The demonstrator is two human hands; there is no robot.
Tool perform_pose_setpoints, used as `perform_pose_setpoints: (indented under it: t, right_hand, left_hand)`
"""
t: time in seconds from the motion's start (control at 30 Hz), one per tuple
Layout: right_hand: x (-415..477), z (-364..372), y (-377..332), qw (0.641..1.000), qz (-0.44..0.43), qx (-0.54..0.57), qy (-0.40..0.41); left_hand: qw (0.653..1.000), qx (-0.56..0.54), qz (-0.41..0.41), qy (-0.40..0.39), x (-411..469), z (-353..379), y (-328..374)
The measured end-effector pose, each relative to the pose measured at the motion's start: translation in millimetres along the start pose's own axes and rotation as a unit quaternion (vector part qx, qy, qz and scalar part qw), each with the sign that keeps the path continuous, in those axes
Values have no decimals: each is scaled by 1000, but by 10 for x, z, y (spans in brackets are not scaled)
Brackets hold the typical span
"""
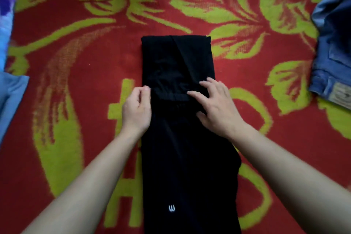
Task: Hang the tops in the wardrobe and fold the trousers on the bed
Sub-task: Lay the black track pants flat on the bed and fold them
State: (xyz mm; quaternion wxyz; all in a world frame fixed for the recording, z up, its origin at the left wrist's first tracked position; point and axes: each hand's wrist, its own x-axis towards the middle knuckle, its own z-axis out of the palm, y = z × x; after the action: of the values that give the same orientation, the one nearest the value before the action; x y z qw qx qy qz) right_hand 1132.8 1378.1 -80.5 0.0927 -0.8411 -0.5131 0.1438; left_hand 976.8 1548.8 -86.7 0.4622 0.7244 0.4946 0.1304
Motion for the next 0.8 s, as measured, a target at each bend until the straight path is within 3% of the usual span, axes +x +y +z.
perform_pose_setpoints:
  t: [0.07,0.17,0.23,0.3,0.37,0.43,0.53,0.67,0.73,0.8]
  right_hand:
    - [-158,20,-67,993,84,68,-54]
    - [-187,-127,-221,968,184,169,18]
    - [-74,-220,-270,926,288,241,26]
    - [38,-243,-303,885,367,282,-46]
    - [103,-238,-329,865,384,313,-80]
    - [144,-244,-361,838,384,386,-40]
    - [111,-220,-355,767,399,502,-23]
    - [-48,-150,-240,778,445,423,-136]
    - [-10,-172,-194,762,456,434,-152]
    - [76,-183,-173,799,444,381,-140]
  left_hand:
    - [999,24,-6,-32,-107,66,47]
    - [998,39,-37,-30,-95,98,163]
    - [996,41,-67,-34,-42,106,222]
    - [994,17,-94,-44,-35,130,268]
    - [992,-51,-111,-34,-79,153,357]
    - [982,-146,-122,-15,-141,148,485]
    - [975,-192,-112,2,-216,128,528]
    - [978,4,-152,-144,-384,163,148]
    - [975,50,-142,-163,-408,163,28]
    - [979,42,-130,-150,-414,151,54]
